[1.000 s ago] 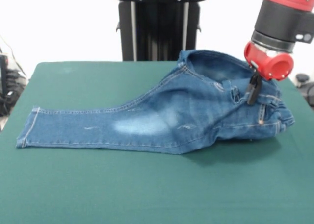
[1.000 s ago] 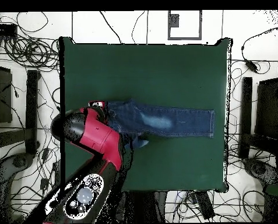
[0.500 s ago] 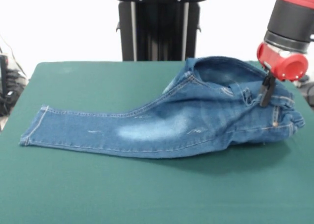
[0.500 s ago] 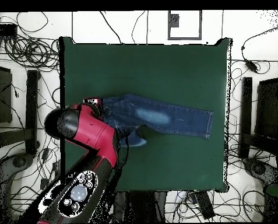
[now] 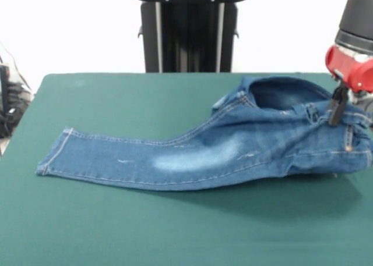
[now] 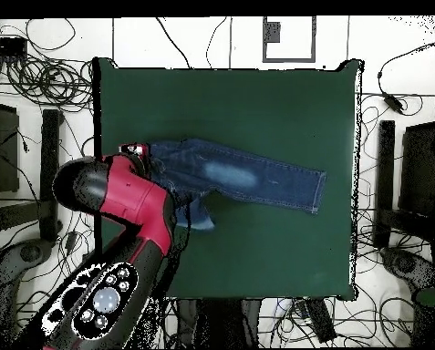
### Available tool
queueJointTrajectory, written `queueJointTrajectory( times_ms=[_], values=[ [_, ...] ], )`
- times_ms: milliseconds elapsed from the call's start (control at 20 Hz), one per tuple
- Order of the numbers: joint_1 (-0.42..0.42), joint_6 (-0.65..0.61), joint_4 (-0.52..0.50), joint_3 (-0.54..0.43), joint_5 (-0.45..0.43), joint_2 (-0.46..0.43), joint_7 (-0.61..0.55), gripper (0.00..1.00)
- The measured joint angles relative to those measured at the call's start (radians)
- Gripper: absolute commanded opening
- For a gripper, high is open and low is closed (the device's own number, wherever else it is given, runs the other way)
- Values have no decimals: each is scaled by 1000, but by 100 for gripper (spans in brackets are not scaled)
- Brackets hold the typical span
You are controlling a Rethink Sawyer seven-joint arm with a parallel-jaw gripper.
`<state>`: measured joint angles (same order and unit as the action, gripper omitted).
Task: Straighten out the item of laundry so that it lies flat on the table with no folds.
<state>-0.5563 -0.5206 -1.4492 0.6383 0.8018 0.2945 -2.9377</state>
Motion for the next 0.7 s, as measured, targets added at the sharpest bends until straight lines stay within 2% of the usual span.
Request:
queueJointTrajectory(
  times_ms=[450,700],
  values=[
    [-24,-92,131,48,0,-75,-135,0],
    [-24,-94,158,49,0,-98,-154,0]
  ],
)
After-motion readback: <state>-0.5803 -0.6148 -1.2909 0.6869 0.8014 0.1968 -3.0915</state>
